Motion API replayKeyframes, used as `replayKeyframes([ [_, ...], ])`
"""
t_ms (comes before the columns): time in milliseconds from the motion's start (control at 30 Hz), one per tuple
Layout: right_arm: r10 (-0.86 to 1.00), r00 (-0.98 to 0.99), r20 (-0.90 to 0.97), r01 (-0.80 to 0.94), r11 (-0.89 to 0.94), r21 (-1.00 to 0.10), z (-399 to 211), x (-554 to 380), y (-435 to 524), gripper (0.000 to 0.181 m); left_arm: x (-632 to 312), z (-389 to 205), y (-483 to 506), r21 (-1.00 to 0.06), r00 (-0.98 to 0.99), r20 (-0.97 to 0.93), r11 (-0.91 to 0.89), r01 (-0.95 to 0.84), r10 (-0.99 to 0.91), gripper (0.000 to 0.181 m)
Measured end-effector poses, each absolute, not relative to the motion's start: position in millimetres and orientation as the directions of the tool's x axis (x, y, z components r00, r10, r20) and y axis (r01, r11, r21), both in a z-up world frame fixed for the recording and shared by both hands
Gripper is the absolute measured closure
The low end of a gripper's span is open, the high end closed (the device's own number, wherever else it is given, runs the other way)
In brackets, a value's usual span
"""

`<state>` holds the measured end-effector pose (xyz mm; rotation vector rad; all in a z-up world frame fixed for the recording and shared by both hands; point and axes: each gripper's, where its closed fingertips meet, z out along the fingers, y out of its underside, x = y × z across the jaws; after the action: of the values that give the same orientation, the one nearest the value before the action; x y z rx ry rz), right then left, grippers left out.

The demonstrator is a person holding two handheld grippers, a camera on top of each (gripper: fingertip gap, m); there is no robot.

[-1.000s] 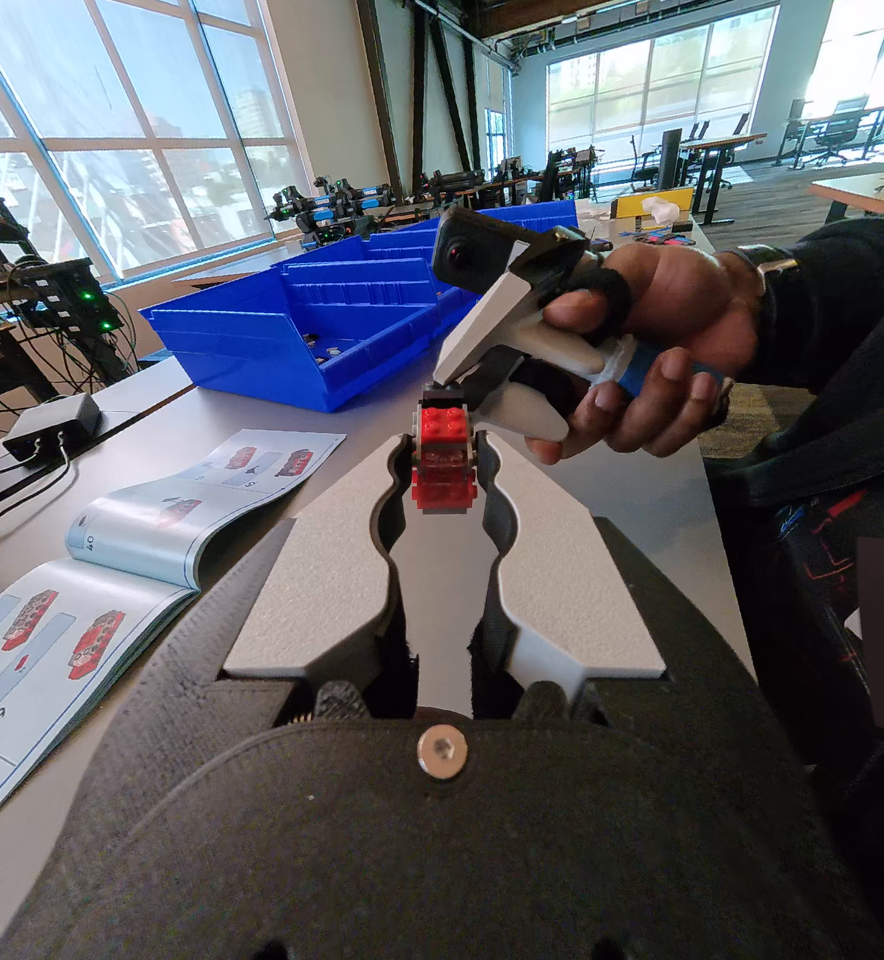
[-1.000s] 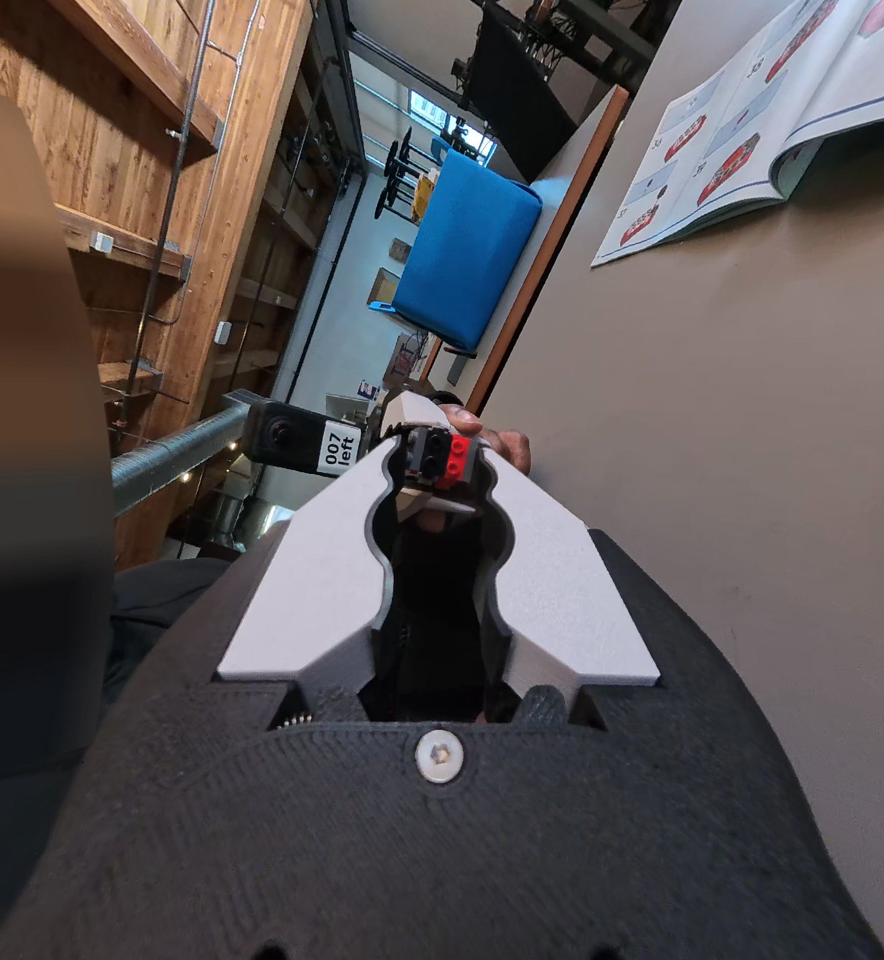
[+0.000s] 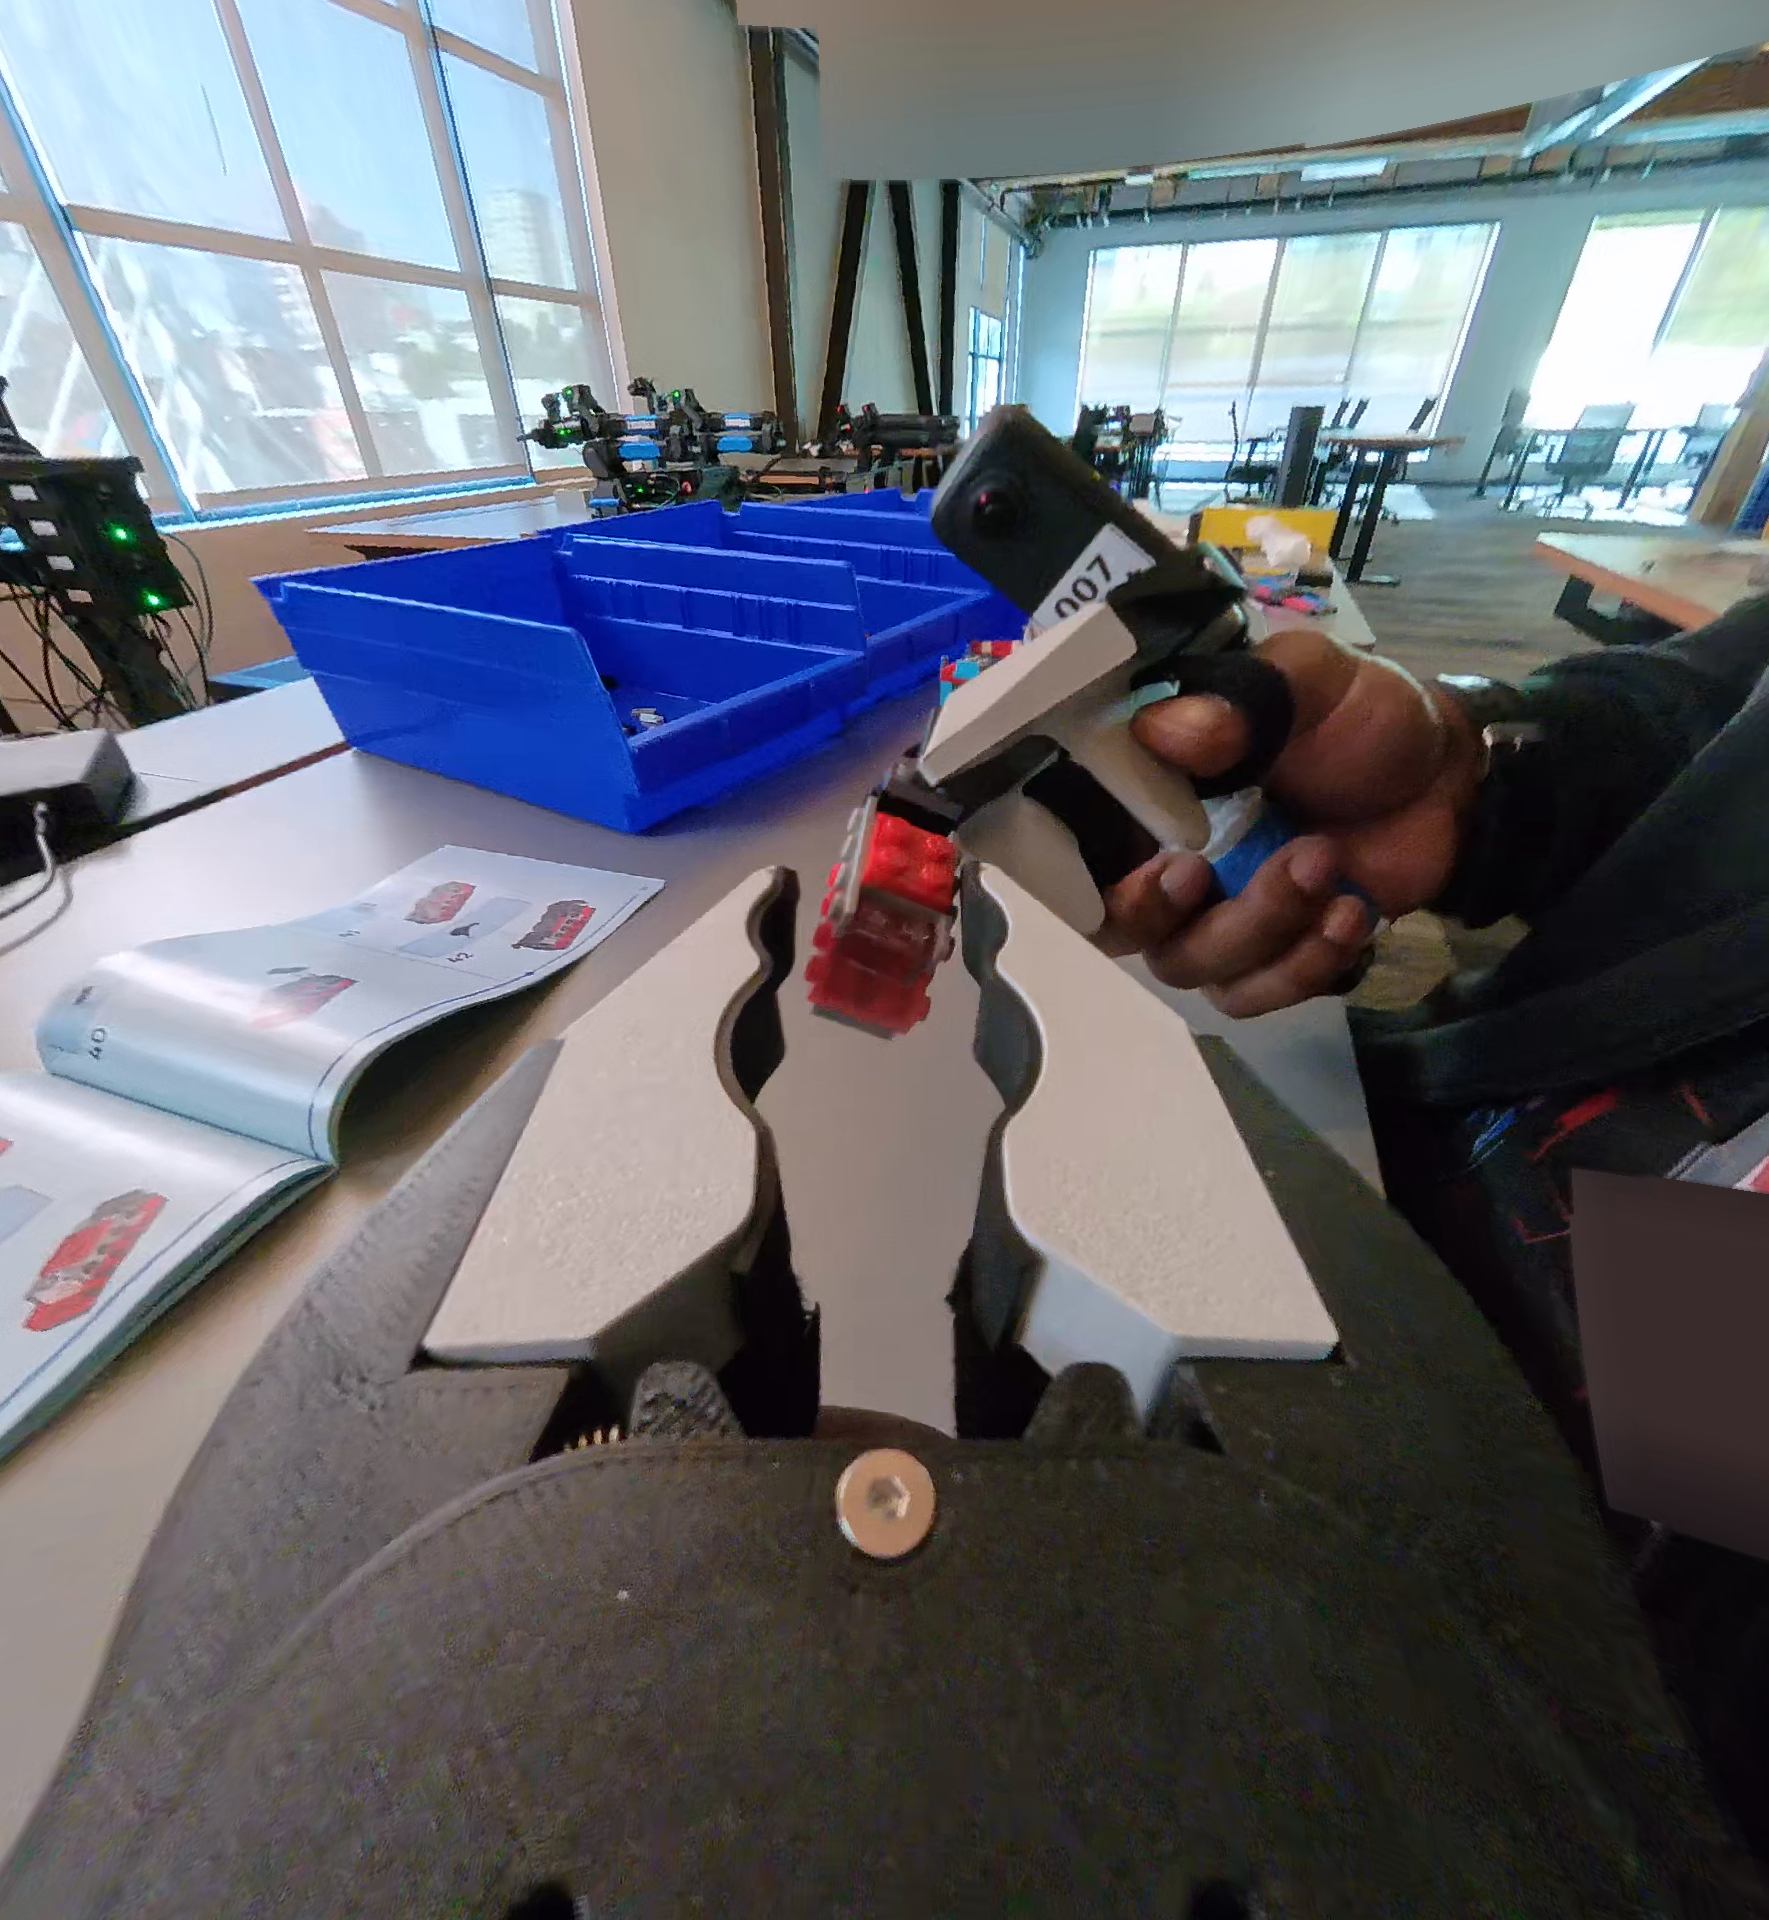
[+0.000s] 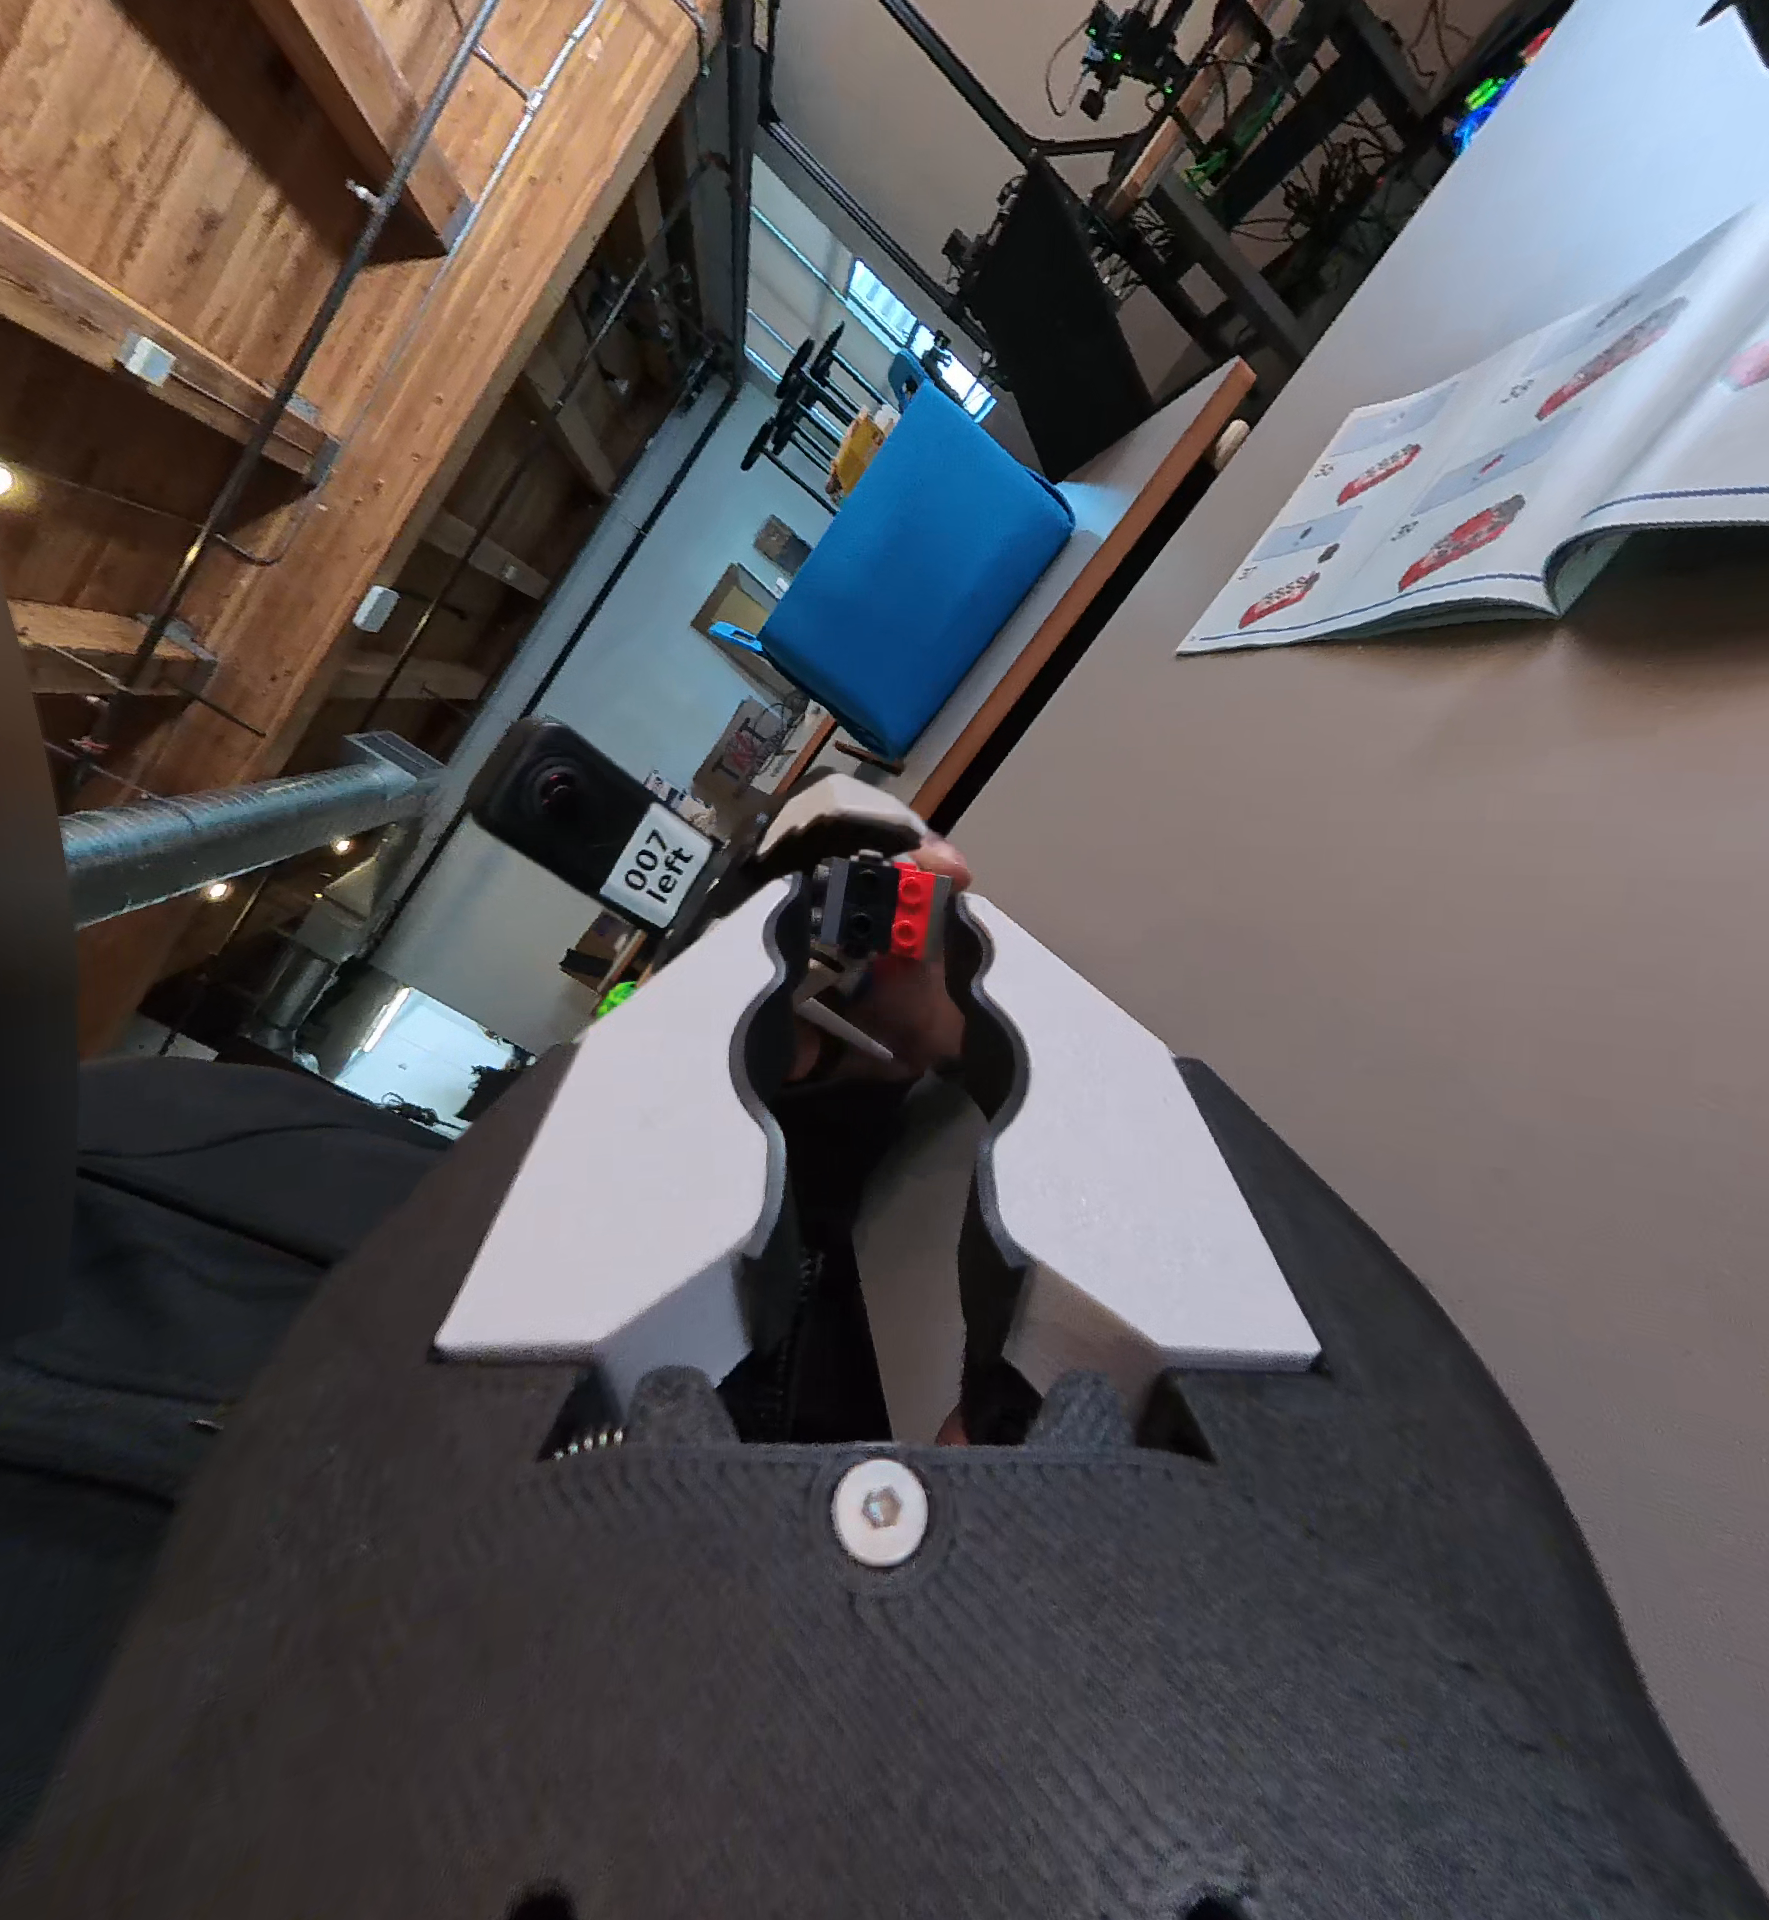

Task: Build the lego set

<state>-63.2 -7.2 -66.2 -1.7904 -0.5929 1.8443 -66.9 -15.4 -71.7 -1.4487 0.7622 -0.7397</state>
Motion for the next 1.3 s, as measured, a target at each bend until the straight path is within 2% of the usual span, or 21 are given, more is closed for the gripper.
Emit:
replayKeyframes([
  [200,0.686,-0.054,-0.726,-0.072,-0.728,-0.682,-55.5,-62.2,-8.4,0.157,-72.5,-65.3,-13.6,-0.965,0.490,0.256,-0.190,0.180,-0.833,0.135],
  [367,0.763,-0.043,-0.645,-0.071,-0.646,-0.760,-48.8,-61.9,-10.5,0.159,-70.3,-56.1,-18.9,-0.912,0.367,0.384,-0.286,0.293,-0.847,0.135],
  [433,0.785,-0.039,-0.618,-0.070,-0.619,-0.782,-47.3,-62.3,-11.8,0.157,-65.3,-54.4,-21.5,-0.905,0.334,0.395,-0.300,0.301,-0.856,0.136],
  [567,0.818,-0.040,-0.574,-0.069,-0.576,-0.815,-44.5,-62.1,-14.0,0.157,-58.8,-55.4,-21.0,-0.914,0.338,0.377,-0.286,0.288,-0.862,0.149],
  [933,0.879,0.007,-0.477,-0.036,-0.476,-0.879,-48.3,-61.6,-14.6,0.157,-61.1,-56.4,-19.9,-0.936,0.381,0.325,-0.236,0.263,-0.865,0.150],
  [1300,0.895,0.064,-0.442,-0.024,-0.441,-0.897,-52.1,-61.5,-11.9,0.157,-62.0,-55.6,-19.8,-0.936,0.385,0.323,-0.231,0.266,-0.865,0.152],
])
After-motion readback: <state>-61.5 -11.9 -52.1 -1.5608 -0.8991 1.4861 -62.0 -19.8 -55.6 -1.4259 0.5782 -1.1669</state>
